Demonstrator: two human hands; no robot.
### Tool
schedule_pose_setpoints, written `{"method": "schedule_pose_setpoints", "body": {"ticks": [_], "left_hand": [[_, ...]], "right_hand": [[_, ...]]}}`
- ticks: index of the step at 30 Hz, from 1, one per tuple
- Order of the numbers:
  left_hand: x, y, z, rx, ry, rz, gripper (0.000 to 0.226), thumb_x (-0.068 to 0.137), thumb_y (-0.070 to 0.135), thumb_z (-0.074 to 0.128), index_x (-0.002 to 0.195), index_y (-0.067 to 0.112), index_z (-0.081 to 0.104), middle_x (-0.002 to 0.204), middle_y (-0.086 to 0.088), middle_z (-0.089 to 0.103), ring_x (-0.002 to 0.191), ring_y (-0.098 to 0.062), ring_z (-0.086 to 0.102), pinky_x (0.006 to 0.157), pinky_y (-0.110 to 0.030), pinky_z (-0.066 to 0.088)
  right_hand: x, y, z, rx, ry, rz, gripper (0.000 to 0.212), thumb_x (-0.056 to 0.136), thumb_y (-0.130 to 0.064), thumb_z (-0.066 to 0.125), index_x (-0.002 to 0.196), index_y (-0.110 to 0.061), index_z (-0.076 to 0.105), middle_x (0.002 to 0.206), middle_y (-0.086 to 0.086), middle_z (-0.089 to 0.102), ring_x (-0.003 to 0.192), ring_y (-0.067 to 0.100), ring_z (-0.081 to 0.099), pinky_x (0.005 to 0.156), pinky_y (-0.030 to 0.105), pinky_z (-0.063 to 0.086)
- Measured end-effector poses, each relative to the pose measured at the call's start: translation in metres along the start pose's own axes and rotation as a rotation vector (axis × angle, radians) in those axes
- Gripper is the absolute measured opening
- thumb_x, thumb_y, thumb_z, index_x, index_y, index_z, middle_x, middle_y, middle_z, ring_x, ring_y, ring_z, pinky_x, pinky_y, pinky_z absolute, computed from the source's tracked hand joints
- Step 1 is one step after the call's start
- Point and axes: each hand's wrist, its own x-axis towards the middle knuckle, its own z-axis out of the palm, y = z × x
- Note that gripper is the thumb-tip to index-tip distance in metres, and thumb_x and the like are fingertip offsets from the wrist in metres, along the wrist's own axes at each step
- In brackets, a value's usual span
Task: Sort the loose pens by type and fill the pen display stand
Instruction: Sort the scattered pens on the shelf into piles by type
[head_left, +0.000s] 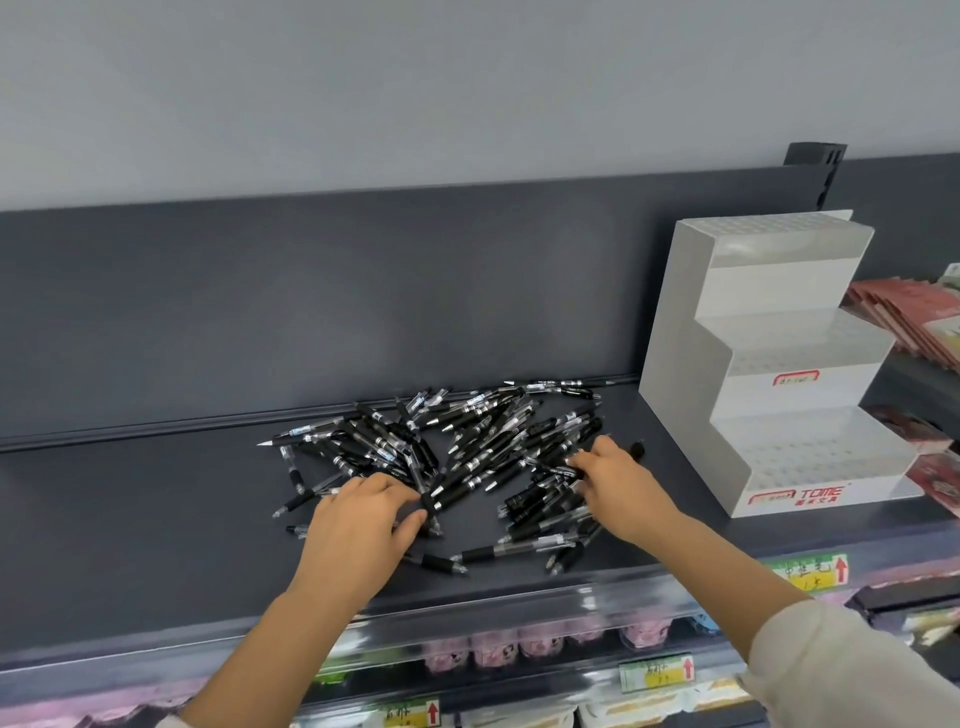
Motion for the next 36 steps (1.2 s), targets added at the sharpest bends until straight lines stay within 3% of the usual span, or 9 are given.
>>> {"method": "schedule_pose_setpoints", "body": {"ticks": [4,8,12,22,27,31,36], "left_hand": [[-0.004,-0.003,-0.010,-0.023,0.046,-0.008,0.026,0.087,0.040,0.059,0.108,0.029,0.068,0.106,0.013,0.066,0.100,-0.013,0.060,0.083,-0.032,0.048],[-0.011,-0.004,-0.016,-0.081,0.056,-0.040,0.026,0.089,0.040,0.057,0.110,0.029,0.067,0.108,0.015,0.065,0.103,-0.010,0.059,0.082,-0.029,0.047],[-0.014,-0.015,-0.015,-0.056,-0.002,-0.083,0.030,0.089,0.043,0.055,0.116,0.031,0.063,0.116,0.016,0.061,0.110,-0.007,0.055,0.085,-0.025,0.046],[-0.016,-0.046,0.005,0.066,-0.177,-0.128,0.038,0.091,0.033,0.056,0.128,0.032,0.052,0.131,0.013,0.050,0.121,-0.015,0.044,0.095,-0.033,0.040],[-0.008,-0.048,0.010,0.048,-0.204,-0.104,0.037,0.091,0.030,0.056,0.127,0.032,0.052,0.128,0.011,0.049,0.120,-0.016,0.043,0.097,-0.033,0.037],[-0.005,-0.052,0.010,-0.007,-0.193,-0.127,0.031,0.088,0.034,0.061,0.118,0.031,0.057,0.122,0.011,0.054,0.116,-0.015,0.046,0.097,-0.032,0.038],[-0.008,-0.065,0.003,0.009,-0.196,-0.159,0.045,0.085,0.040,0.063,0.127,0.030,0.051,0.122,0.007,0.048,0.117,-0.017,0.044,0.096,-0.033,0.037]], "right_hand": [[0.006,0.001,0.003,-0.037,-0.016,-0.043,0.039,0.096,-0.017,0.048,0.135,-0.015,0.046,0.126,0.003,0.041,0.105,0.023,0.052,0.083,0.033,0.049],[0.014,-0.002,0.001,-0.098,0.007,-0.065,0.031,0.096,-0.020,0.049,0.126,-0.014,0.052,0.124,0.003,0.044,0.105,0.023,0.051,0.079,0.035,0.049],[0.021,-0.007,-0.002,-0.143,-0.043,-0.067,0.028,0.096,-0.020,0.049,0.122,-0.012,0.052,0.119,0.005,0.050,0.106,0.025,0.051,0.077,0.036,0.048],[0.016,-0.013,-0.001,-0.025,0.029,-0.020,0.030,0.094,-0.026,0.054,0.120,-0.011,0.055,0.112,0.003,0.054,0.104,0.021,0.051,0.078,0.034,0.047],[0.009,-0.026,-0.006,0.077,0.094,-0.033,0.022,0.093,-0.027,0.055,0.108,-0.012,0.057,0.091,-0.003,0.048,0.084,0.016,0.047,0.070,0.030,0.042],[0.002,-0.035,-0.008,0.109,0.121,-0.066,0.018,0.093,-0.027,0.054,0.103,-0.012,0.060,0.083,-0.006,0.044,0.081,0.015,0.045,0.066,0.027,0.036],[-0.002,-0.043,-0.010,0.102,0.119,-0.074,0.018,0.094,-0.028,0.052,0.096,-0.012,0.061,0.075,-0.011,0.038,0.078,0.014,0.045,0.062,0.027,0.034]]}}
